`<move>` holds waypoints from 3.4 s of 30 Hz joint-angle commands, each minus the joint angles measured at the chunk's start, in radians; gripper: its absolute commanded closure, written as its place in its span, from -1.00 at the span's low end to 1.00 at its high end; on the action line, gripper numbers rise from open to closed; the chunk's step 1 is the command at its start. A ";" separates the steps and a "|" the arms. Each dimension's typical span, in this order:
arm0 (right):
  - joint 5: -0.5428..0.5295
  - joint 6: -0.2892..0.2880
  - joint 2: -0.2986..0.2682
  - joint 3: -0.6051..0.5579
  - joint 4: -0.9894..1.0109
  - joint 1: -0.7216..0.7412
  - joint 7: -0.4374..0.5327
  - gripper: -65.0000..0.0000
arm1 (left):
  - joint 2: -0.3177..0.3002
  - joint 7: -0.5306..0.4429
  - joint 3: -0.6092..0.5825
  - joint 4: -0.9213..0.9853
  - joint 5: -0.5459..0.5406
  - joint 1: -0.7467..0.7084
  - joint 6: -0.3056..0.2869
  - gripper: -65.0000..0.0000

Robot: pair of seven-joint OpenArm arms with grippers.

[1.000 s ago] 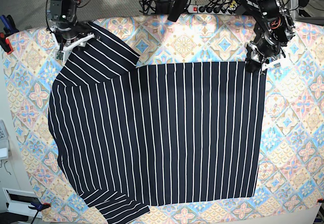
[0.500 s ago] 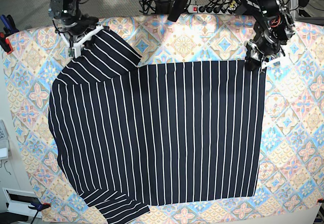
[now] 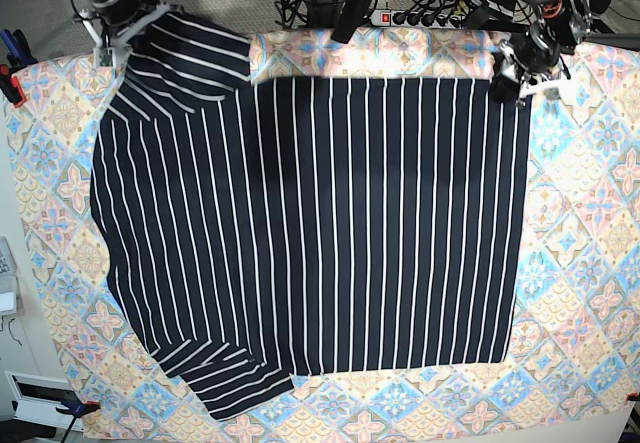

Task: Fold the T-shirt properly
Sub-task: 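Grasp the shirt edge with both grippers and fold it over the body, then reposition both grippers along the folded edge and regrip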

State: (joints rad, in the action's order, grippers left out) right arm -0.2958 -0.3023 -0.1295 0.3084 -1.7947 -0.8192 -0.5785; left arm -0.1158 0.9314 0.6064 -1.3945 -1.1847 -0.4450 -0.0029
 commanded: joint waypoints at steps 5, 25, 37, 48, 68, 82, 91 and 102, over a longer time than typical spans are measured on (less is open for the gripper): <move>-0.003 0.001 -0.008 0.010 -0.026 -0.104 0.088 1.00 | -0.005 0.005 0.004 -0.013 0.007 -0.073 0.004 1.00; -0.003 0.001 -0.012 0.005 -0.124 0.068 0.130 1.00 | -0.005 -0.004 0.010 -0.331 -0.073 -0.030 -0.033 1.00; 0.002 0.001 -0.012 0.011 -0.119 0.380 -0.013 1.00 | -0.003 -0.002 -0.009 -0.302 0.078 0.229 -0.035 1.00; 0.002 0.001 -0.034 0.007 0.005 0.610 -0.073 1.00 | -0.011 -0.053 -0.023 -0.058 0.128 0.334 -0.035 1.00; 0.004 0.001 -0.034 0.004 0.376 0.872 -0.025 0.82 | 0.035 -0.068 -0.023 0.025 0.363 0.449 -0.036 1.00; 0.000 0.001 -0.055 0.010 0.186 0.685 -0.016 0.34 | 0.034 -0.065 -0.023 0.053 0.354 0.401 -0.036 -0.10; -0.001 0.001 -0.054 0.011 0.092 0.527 -0.015 0.34 | 0.038 0.013 -0.016 -0.208 0.199 0.205 -0.030 -0.09; -0.001 0.001 -0.049 0.005 0.088 0.507 -0.015 0.34 | 0.069 0.015 0.085 -0.181 0.184 0.150 -0.029 -0.09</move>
State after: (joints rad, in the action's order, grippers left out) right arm -0.2893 -0.3027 -0.1673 0.3103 -1.6886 -0.3161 -0.6140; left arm -0.0368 0.9516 0.6849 -1.5665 -0.9890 -0.2970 -0.0257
